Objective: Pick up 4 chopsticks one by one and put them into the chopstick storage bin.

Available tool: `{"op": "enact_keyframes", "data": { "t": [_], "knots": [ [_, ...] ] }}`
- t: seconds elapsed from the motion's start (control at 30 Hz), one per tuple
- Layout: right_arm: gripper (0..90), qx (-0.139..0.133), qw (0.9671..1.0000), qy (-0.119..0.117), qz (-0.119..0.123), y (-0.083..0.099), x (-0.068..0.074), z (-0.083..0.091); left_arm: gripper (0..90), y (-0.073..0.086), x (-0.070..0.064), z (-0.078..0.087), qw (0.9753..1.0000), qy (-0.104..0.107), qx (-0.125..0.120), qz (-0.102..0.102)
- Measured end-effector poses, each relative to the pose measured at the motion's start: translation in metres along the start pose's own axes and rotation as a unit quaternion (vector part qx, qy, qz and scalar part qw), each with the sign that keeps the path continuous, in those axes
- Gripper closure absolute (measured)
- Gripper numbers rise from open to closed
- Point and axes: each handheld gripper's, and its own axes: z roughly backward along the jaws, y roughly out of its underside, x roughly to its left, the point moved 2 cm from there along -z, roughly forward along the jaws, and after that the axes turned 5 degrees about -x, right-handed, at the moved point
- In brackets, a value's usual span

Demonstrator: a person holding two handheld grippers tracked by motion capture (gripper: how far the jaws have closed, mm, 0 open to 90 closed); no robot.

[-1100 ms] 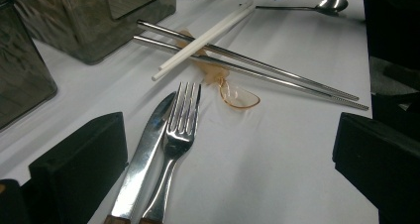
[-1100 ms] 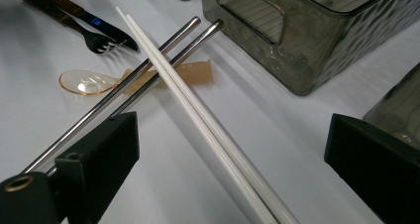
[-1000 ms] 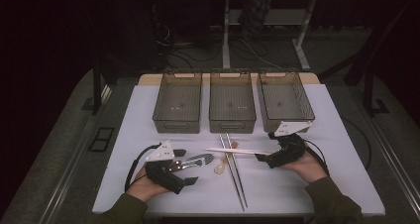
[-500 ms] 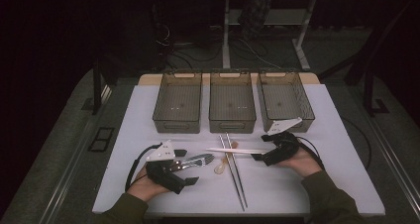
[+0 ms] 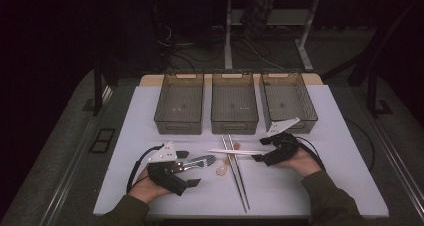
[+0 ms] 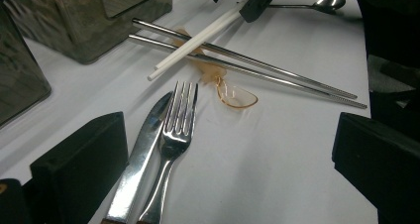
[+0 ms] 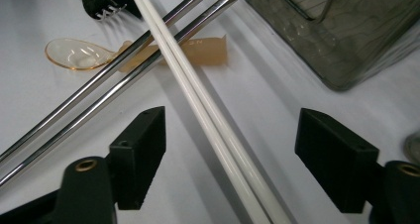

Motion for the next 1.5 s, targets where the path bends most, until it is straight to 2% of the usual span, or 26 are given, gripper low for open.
{"op": "enact_keyframes", "data": {
  "t": [0.4, 0.53, 0.77, 1.5],
  "knots": [
    [37.8, 0.019, 0.9998, 0.001, 0.012, 0.004, 0.0, -0.005, 0.0, 0.0, 0.0, 0.0, 1.0, 0.003, 0.0, 0.0],
    [40.4, 0.029, 0.9993, 0.004, 0.023, 0.006, 0.001, -0.007, 0.0, 0.0, -0.001, -0.001, 1.0, 0.004, 0.001, 0.0],
    [45.9, 0.044, 0.9983, 0.016, 0.035, 0.007, 0.002, -0.01, 0.0, 0.0, -0.001, -0.001, 1.0, 0.005, 0.002, -0.001],
    [59.8, 0.045, 0.9981, 0.016, 0.038, 0.008, 0.002, -0.01, 0.0, 0.0, -0.001, -0.001, 1.0, 0.007, 0.002, 0.0]
  ]
}}
